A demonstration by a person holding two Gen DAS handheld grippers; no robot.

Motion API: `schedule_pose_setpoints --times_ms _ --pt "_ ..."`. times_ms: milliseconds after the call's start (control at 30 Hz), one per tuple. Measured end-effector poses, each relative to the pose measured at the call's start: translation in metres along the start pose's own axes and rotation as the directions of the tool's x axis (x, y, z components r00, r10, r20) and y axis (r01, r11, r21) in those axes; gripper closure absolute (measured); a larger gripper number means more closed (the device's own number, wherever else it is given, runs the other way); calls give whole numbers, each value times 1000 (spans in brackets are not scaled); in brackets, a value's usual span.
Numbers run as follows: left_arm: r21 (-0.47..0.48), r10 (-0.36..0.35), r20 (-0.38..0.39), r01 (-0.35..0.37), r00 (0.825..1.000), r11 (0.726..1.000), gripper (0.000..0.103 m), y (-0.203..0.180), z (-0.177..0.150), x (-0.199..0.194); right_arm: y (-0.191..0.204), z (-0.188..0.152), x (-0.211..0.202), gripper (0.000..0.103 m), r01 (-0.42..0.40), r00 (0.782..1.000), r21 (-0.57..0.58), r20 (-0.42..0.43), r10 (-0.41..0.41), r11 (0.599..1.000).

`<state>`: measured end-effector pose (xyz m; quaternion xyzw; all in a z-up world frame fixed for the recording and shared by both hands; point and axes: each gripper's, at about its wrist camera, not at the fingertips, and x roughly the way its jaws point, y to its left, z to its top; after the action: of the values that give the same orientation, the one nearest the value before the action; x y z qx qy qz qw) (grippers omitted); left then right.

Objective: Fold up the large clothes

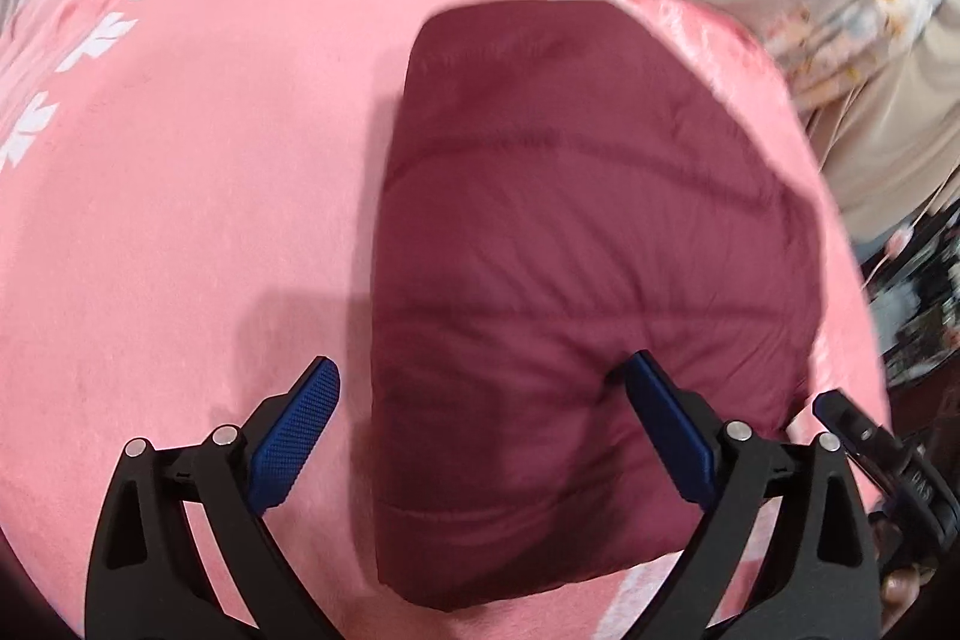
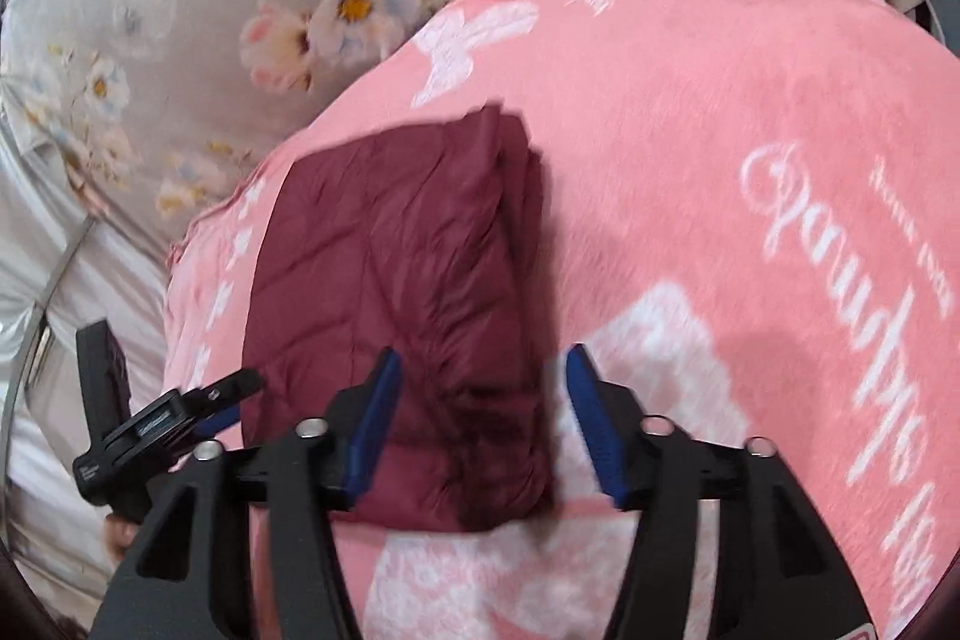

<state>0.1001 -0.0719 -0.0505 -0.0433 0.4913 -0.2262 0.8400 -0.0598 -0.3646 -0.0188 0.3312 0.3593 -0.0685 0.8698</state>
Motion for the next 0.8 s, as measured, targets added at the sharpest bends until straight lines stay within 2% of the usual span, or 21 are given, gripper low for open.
schedule_pose_setpoints --times_ms 200,500,667,800 --pt "-66 -122 -26 120 992 991 8 5 22 9 -8 14 27 35 -90 994 89 -51 95 992" --pt "-53 -59 -26 58 998 997 5 -2 38 29 -3 10 66 29 -112 983 121 -134 128 986" --pt "-72 -72 -33 70 997 995 5 10 41 40 -5 12 77 24 -136 977 145 -141 157 980" --pt "-95 -93 -40 89 995 992 5 16 42 47 -1 15 80 21 -142 979 121 -129 158 982"
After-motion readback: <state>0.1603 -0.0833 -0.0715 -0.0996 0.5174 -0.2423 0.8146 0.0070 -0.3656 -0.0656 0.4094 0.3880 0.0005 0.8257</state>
